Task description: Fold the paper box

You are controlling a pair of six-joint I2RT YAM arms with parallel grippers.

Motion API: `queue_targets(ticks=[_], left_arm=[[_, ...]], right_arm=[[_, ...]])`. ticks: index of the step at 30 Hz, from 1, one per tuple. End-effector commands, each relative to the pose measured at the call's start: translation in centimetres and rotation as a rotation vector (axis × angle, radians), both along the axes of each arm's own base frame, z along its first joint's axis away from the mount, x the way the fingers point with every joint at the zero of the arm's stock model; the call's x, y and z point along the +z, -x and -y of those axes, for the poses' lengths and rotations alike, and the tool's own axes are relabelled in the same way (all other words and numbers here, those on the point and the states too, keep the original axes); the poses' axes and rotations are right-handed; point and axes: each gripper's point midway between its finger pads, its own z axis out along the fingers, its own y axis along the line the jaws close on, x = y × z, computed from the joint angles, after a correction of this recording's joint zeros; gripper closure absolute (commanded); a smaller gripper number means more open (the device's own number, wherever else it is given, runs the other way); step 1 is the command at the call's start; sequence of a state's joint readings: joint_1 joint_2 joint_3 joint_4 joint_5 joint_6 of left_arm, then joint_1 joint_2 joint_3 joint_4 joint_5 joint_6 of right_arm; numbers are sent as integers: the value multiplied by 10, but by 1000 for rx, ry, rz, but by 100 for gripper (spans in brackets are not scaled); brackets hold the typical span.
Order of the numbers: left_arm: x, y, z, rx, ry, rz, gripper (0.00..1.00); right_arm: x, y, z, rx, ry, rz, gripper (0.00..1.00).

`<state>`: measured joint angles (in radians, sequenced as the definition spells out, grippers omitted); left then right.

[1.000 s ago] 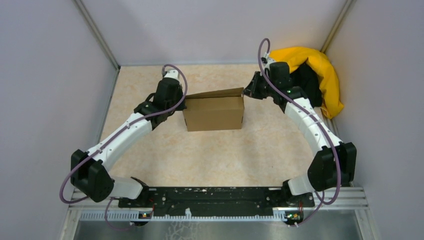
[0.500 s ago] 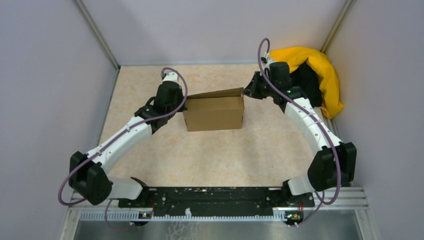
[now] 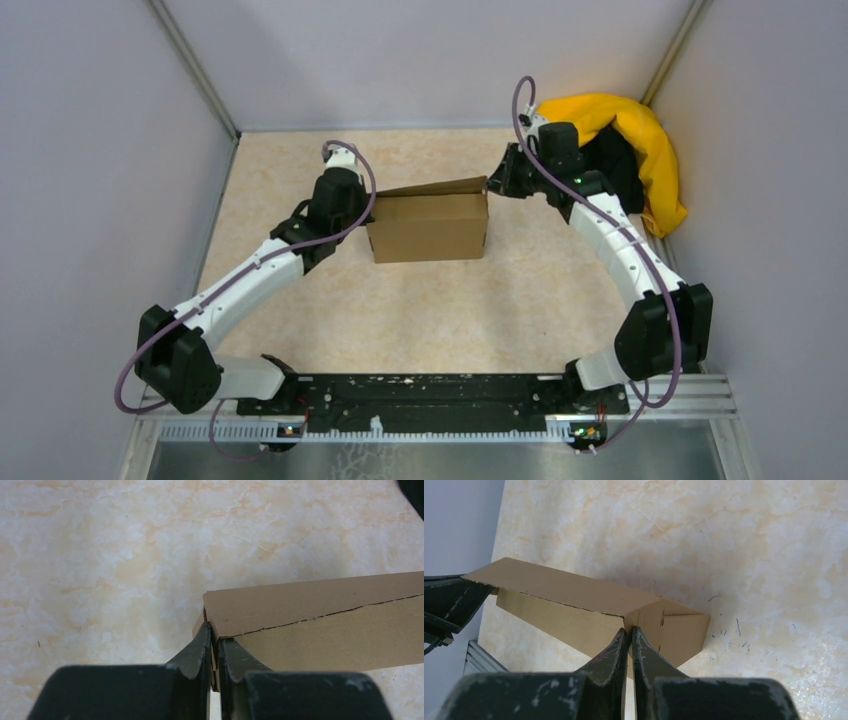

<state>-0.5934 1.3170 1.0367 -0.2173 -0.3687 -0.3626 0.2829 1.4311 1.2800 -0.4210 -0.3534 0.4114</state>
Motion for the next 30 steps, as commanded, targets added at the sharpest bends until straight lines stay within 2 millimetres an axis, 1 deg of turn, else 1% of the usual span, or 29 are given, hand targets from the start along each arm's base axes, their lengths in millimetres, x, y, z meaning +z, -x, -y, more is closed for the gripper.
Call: queue_targets(ticks=[1,3,6,9,12,16,17,19,21,22,24,26,30], left_arm=[[-32,21,16,-86,-9,-106,90],[-32,21,16,-84,-10,-108,90],[-32,22,15,-82,-7,-109,90],[-33,22,16,-82,-4,-115,90],[-35,23,16,-81,-3,-121,90],[-35,23,16,-77,-3,-126,90],[-35,23,16,-76,-2,-127,90],[-34,23,16,-75,0,-125,90],[-34,22,16,-74,1,-127,90],[-35,22,16,-73,0,-130,90],[-34,23,17,-74,3,-130,90],[-34,22,17,-73,4,-132,90],[-34,21,20,-77,5,-140,90]], right_arm=[[8,21,-24,137,-21,-44,93],[7,20,-17,110,13,-37,89],[0,19,-8,80,76,-35,87],[-7,20,0,48,151,-34,82],[-9,21,4,26,217,-24,82],[-8,22,6,8,281,-9,82],[-8,22,8,-1,304,-10,82],[-8,23,10,-13,339,-6,87],[-6,23,13,-27,362,1,98],[-6,24,13,-27,363,4,100],[-5,22,18,-46,385,6,100],[-3,23,17,-47,385,9,100],[2,24,6,-12,331,2,100]])
